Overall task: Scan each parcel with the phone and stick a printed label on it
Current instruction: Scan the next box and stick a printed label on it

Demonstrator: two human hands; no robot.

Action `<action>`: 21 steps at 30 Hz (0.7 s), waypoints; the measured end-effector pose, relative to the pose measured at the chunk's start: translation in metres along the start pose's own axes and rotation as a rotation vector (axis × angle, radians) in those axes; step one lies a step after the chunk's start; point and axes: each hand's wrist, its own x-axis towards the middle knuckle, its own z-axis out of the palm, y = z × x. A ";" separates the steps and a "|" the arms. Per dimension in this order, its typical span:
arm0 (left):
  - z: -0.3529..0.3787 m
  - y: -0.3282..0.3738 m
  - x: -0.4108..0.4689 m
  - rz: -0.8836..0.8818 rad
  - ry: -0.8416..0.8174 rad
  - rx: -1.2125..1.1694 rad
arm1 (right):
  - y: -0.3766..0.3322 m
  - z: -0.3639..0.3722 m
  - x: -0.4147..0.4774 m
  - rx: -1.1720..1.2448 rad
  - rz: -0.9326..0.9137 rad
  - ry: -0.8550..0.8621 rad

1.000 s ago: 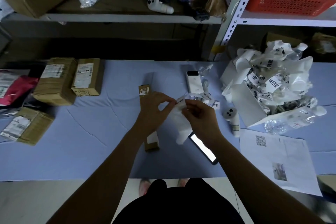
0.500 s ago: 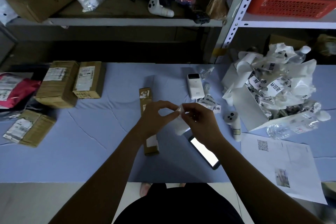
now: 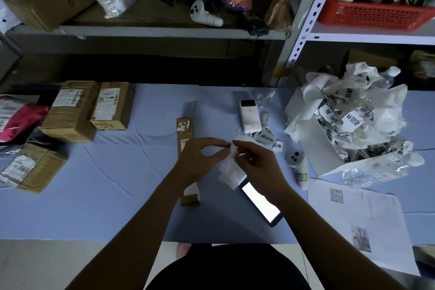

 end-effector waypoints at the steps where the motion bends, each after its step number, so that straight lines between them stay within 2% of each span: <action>1: 0.002 0.002 -0.001 0.031 -0.011 0.033 | 0.000 0.000 0.000 0.004 -0.009 -0.004; 7: 0.005 0.006 0.000 0.103 -0.045 0.125 | -0.005 0.000 -0.002 0.055 -0.037 0.032; 13: 0.008 0.005 0.001 0.168 -0.155 0.255 | -0.005 -0.004 -0.005 0.149 -0.033 0.071; 21: 0.007 0.005 0.000 0.063 -0.133 0.100 | -0.008 -0.001 -0.005 0.077 -0.133 0.106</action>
